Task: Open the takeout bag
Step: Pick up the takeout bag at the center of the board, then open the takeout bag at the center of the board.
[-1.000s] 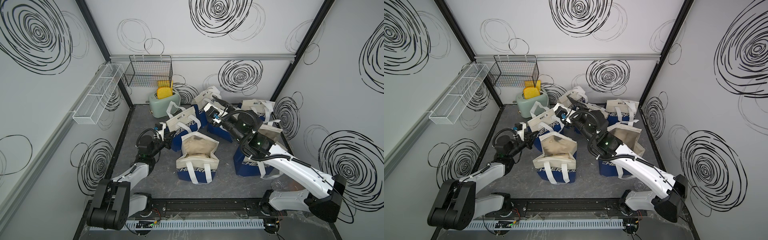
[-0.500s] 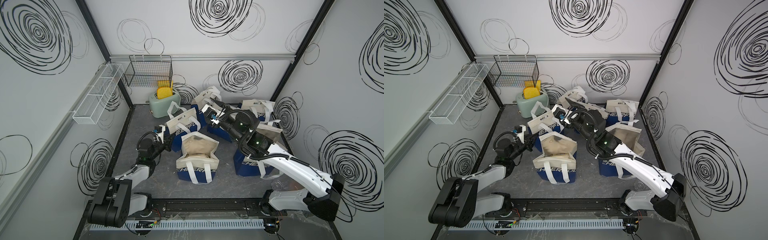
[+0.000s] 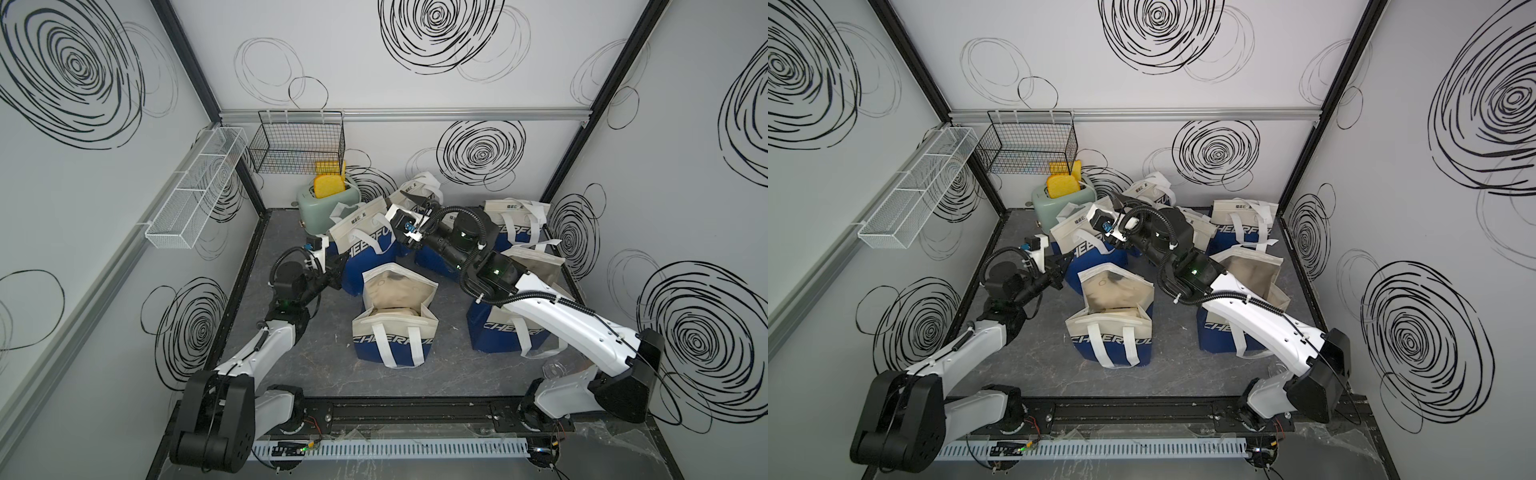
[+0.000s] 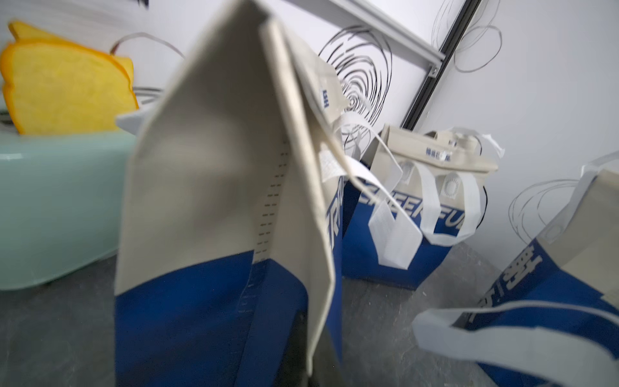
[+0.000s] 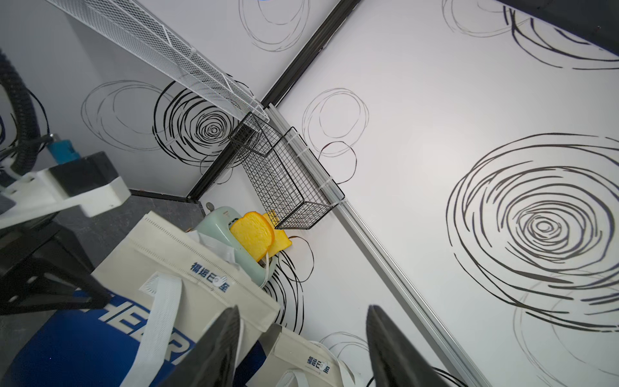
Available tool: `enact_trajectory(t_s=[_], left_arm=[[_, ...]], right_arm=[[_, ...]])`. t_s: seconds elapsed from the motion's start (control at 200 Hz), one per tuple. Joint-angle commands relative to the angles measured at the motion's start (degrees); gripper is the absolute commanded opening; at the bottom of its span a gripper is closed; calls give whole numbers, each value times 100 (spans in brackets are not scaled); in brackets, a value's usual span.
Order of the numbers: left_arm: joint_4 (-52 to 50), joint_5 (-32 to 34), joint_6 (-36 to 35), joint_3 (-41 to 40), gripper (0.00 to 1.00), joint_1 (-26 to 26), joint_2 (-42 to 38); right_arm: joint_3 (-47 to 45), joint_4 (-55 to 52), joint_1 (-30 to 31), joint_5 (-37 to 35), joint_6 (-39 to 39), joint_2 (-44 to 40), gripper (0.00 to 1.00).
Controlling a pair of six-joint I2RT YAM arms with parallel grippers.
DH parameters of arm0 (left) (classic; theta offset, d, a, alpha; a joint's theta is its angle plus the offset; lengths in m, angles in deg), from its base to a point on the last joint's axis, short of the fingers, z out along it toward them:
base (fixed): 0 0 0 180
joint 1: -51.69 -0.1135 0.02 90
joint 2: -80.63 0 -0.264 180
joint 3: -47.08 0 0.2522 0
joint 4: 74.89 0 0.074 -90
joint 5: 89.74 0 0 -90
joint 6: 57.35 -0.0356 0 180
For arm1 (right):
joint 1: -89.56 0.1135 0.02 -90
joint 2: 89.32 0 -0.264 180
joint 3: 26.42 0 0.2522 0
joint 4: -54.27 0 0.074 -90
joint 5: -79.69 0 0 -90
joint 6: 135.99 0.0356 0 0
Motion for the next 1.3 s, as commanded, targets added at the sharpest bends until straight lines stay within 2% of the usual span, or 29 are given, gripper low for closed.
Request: enact_trajectory(t_s=[0.0, 0.09, 0.32, 0.625, 0.91, 1.296], left_arm=[[-662, 142, -56, 561, 0, 97, -363], [-975, 157, -69, 819, 0, 115, -556], [-1815, 207, -242, 1388, 0, 172, -805], [-2862, 713, -288, 2112, 0, 456, -771], [-3451, 1054, -352, 2340, 0, 641, -841], [-3638, 1212, -545, 2463, 0, 764, -877]], right_arm=[[23, 232, 2, 284, -110, 311, 66], [42, 302, 79, 315, -224, 507, 69], [421, 548, 487, 228, -487, 920, 68], [927, 1085, 808, -133, -670, 1423, 66], [1259, 1519, 812, -442, -725, 1860, 63], [1399, 1583, 766, -589, -694, 2119, 58]])
